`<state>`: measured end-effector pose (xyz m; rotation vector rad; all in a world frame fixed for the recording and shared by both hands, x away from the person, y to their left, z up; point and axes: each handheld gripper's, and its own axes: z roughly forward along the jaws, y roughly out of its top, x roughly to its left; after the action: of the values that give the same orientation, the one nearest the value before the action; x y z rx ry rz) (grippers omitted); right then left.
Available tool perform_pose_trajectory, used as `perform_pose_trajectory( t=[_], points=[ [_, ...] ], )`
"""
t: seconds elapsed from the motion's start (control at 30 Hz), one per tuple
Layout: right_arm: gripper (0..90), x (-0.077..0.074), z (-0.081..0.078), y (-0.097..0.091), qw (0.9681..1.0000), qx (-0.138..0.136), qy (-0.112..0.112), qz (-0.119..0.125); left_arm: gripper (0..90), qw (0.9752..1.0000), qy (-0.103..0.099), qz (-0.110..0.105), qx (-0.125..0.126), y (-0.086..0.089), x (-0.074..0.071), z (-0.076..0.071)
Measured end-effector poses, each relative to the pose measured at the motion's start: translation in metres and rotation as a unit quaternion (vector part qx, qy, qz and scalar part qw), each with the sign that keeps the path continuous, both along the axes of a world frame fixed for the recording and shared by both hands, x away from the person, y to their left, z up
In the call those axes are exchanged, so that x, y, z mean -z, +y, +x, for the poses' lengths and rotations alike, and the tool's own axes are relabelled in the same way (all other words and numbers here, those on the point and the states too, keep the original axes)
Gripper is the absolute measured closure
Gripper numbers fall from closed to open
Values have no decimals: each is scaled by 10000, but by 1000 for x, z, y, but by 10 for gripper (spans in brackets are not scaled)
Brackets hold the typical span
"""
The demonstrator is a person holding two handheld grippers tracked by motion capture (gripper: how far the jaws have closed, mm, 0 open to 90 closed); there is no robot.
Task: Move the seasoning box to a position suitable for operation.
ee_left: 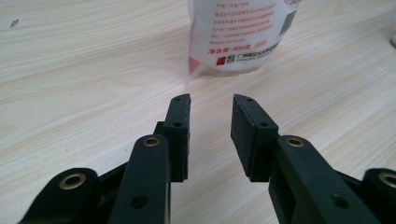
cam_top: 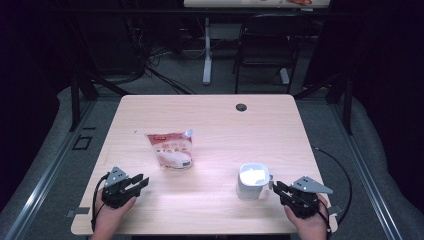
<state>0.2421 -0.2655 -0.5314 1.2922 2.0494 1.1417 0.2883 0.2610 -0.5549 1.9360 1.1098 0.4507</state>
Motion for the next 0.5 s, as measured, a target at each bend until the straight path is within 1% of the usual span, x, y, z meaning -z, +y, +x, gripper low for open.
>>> perform_pose_trajectory(
  t=[0.07, 0.1, 0.17, 0.23, 0.27, 0.3, 0.4, 0.47, 0.5],
  points=[
    [782, -2, -1, -3, 9999, 52, -70, 133, 678, 10000, -11, -5, -3, 0, 0, 0],
    [782, -2, -1, -3, 9999, 52, -70, 133, 678, 10000, -16, -6, -25, 0, 0, -1],
    [796, -5, 1, -6, 9997, 87, -99, 217, 677, 10000, -19, -9, -81, 1, -1, -2],
    [810, -6, 4, -9, 9997, 163, -83, 148, 675, 9999, -32, -15, -99, 1, -2, -3],
    [811, -7, 5, -9, 9995, 195, -129, 231, 672, 9999, -27, -4, -102, 0, -2, -3],
    [811, -9, 6, -11, 9996, 185, -109, 207, 668, 9999, -24, -2, -105, 0, -2, -3],
    [832, -13, 8, -11, 9994, 169, -153, 245, 663, 9999, 11, 4, -133, 0, -2, -3],
    [866, -22, 9, -11, 9994, 117, -251, 196, 663, 9999, 53, 14, -128, 0, -2, -3],
    [874, -24, 11, -10, 9994, 138, -278, 179, 662, 9999, 47, 19, -132, 0, -2, -3]
  ],
)
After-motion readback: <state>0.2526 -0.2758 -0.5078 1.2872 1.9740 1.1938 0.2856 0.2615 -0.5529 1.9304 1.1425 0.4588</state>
